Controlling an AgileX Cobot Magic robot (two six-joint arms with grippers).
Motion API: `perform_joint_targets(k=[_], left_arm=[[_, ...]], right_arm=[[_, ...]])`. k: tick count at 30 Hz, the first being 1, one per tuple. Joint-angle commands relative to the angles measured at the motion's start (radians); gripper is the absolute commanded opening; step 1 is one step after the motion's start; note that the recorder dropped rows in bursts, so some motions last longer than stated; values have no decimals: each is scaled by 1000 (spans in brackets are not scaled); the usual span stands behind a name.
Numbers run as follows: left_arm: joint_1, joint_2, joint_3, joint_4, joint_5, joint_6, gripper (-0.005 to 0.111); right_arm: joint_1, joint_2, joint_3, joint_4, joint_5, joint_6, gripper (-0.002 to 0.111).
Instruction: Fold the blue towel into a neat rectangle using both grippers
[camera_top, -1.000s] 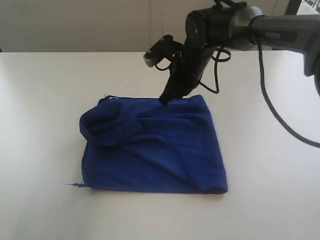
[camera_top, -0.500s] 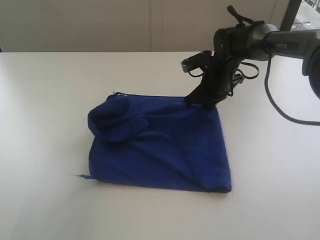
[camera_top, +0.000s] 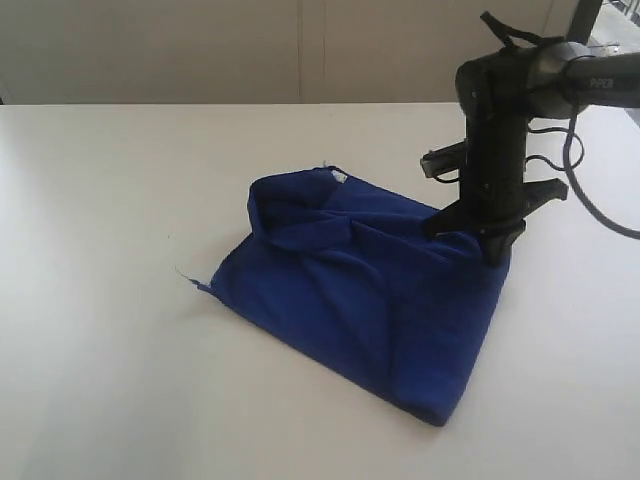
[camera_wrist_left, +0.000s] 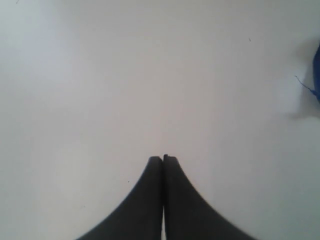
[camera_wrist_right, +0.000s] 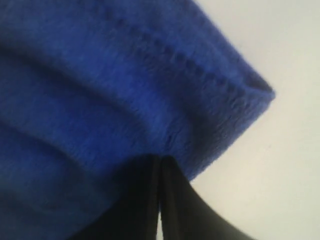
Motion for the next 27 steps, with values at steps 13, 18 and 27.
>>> perform_joint_targets(k=[13, 18, 27], left_arm=[[2, -5, 4, -2, 4, -2, 0], [2, -5, 4, -2, 4, -2, 0], [2, -5, 4, -2, 4, -2, 0]], right_arm=[[272, -224, 91, 343, -170, -372, 0], [383, -164, 132, 334, -247, -440, 0], [427, -60, 130, 335, -358, -440, 0]])
